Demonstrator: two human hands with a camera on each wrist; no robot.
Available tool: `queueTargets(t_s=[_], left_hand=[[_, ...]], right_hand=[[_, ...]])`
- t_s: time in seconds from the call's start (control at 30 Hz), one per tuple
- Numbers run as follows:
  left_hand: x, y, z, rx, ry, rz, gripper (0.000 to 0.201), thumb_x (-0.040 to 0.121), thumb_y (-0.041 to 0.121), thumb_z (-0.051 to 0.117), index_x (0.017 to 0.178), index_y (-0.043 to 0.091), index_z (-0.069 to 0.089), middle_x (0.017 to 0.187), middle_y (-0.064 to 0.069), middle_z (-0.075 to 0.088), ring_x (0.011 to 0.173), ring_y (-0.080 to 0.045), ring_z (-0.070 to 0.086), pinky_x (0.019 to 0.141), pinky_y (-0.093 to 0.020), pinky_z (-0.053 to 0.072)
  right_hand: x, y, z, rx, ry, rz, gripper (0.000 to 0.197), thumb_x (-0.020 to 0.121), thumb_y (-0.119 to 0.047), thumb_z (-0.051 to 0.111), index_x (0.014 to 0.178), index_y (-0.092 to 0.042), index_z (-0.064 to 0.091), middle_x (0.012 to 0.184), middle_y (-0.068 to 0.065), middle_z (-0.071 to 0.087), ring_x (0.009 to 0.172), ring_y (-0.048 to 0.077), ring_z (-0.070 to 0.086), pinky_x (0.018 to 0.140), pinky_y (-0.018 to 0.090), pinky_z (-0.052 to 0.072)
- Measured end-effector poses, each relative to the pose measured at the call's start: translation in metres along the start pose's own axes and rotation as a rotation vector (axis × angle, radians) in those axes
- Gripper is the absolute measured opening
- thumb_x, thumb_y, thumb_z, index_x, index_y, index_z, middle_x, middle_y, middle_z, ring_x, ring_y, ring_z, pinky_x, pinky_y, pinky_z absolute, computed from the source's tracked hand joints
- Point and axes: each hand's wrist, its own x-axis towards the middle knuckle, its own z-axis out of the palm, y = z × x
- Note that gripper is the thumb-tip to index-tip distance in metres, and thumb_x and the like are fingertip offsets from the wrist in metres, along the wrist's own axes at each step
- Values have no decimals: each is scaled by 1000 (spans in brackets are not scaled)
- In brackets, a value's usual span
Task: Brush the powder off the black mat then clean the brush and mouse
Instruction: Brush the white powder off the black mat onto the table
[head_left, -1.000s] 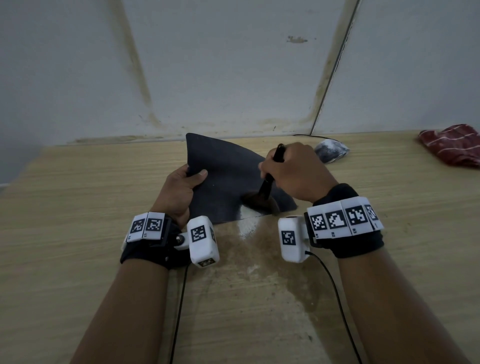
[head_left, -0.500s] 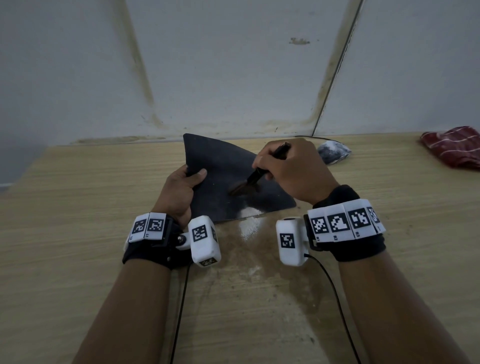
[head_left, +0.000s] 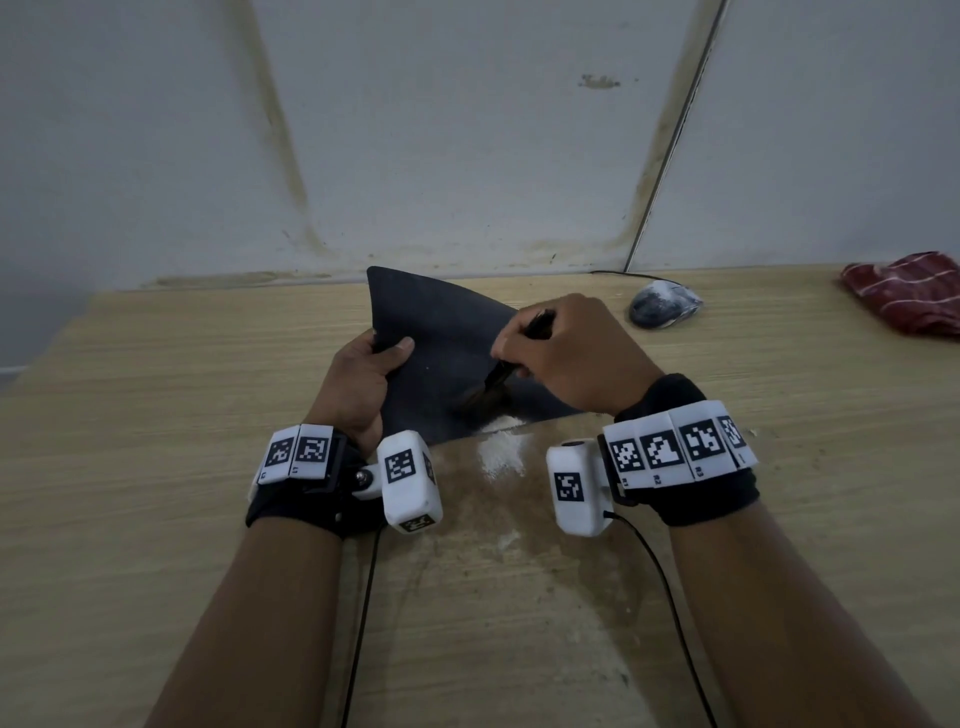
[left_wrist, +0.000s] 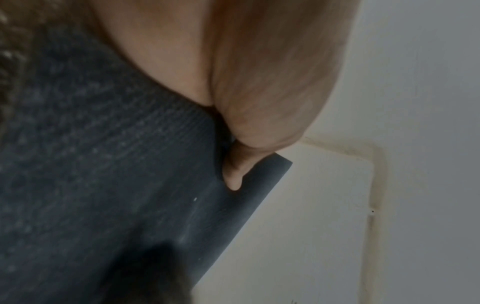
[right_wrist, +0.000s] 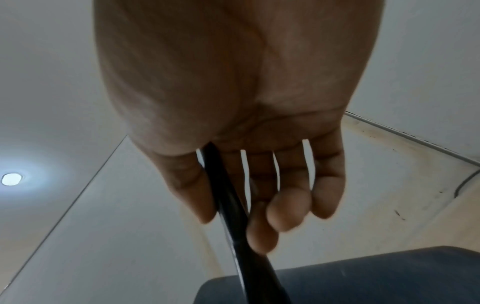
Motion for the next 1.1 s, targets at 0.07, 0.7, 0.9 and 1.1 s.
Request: queueTargets(t_s=[0.07, 0.7, 0.9, 1.1], left_hand=[[-1, 0, 0, 9, 0, 11, 18, 99, 5, 51, 108, 10, 65, 103, -10, 75, 93, -29, 73, 71, -40, 62], [1, 2, 2, 17, 10, 6, 19, 98, 6, 52, 114, 8, 63, 115, -18, 70, 103, -37, 69, 81, -49, 59], [1, 4, 3, 14, 13, 6, 19, 99, 7, 52, 113, 11, 65, 114, -16, 72, 100, -34, 71, 77, -48, 60], [1, 4, 4, 19, 16, 17, 19, 99, 7, 52, 113, 10, 64, 112, -15, 72, 98, -32, 71, 73, -45, 60]], right_hand=[[-1, 1, 0, -32, -55, 36, 20, 87, -22, 64, 77, -10, 77, 67, 8, 72, 60, 20, 64, 59, 30, 48], [1, 0, -4, -3, 67, 1, 21, 86, -23, 64, 77, -8, 76, 69, 11, 72, 70, 28, 66, 64, 39, 52], [0, -2, -11, 23, 96, 9, 21, 86, -20, 63, 73, -8, 75, 65, 13, 69, 54, 18, 55, 57, 31, 44], [1, 3, -8, -78, 54, 55, 27, 87, -27, 62, 81, -5, 75, 71, 16, 72, 68, 32, 66, 66, 43, 54]])
